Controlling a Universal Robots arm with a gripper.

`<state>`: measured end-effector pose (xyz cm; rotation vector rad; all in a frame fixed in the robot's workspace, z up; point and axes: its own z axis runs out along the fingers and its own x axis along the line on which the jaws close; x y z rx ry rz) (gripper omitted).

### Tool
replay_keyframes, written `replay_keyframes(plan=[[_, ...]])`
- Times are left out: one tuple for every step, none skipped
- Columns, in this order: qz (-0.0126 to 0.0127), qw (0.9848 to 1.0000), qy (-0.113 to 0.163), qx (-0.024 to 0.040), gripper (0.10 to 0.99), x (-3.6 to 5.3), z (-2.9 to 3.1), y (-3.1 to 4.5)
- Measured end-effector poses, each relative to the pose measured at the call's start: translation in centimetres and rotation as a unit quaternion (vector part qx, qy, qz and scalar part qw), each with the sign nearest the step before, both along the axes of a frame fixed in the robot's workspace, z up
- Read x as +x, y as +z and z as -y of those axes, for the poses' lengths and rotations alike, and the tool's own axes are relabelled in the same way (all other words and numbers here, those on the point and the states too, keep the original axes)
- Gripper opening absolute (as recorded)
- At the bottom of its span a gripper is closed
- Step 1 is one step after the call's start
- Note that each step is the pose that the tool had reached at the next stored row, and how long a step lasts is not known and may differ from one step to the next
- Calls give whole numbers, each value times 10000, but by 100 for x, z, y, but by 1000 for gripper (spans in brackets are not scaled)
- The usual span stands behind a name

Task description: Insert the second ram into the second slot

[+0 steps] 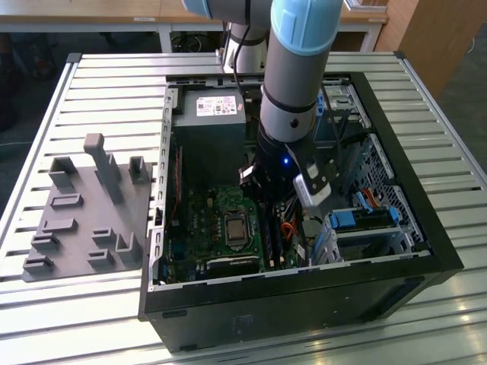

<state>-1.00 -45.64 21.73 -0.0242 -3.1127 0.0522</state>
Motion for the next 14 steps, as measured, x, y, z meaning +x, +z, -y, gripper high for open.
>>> replay_keyframes(plan=[[-1, 10000, 0, -3, 106, 0, 1, -10], [-2, 10000, 0, -5, 106, 0, 1, -21], [-2, 10000, 0, -4, 106, 0, 1, -24], [-1, 10000, 0, -3, 106, 0, 1, -25], [0, 10000, 0, -2, 106, 0, 1, -25], [1, 10000, 0, 2, 106, 0, -1, -21], [2, 10000, 0, 6, 106, 1, -2, -10], [4, 10000, 0, 13, 106, 1, -4, 3], [6, 10000, 0, 19, 106, 2, -5, 19], [2, 10000, 0, 7, 106, 1, -2, 48], [1, 10000, 0, 3, 106, 0, -1, 67], [1, 10000, 0, 5, 106, 1, -1, 77], [1, 10000, 0, 4, 106, 0, -1, 89], [1, 10000, 0, 3, 106, 0, -1, 100]])
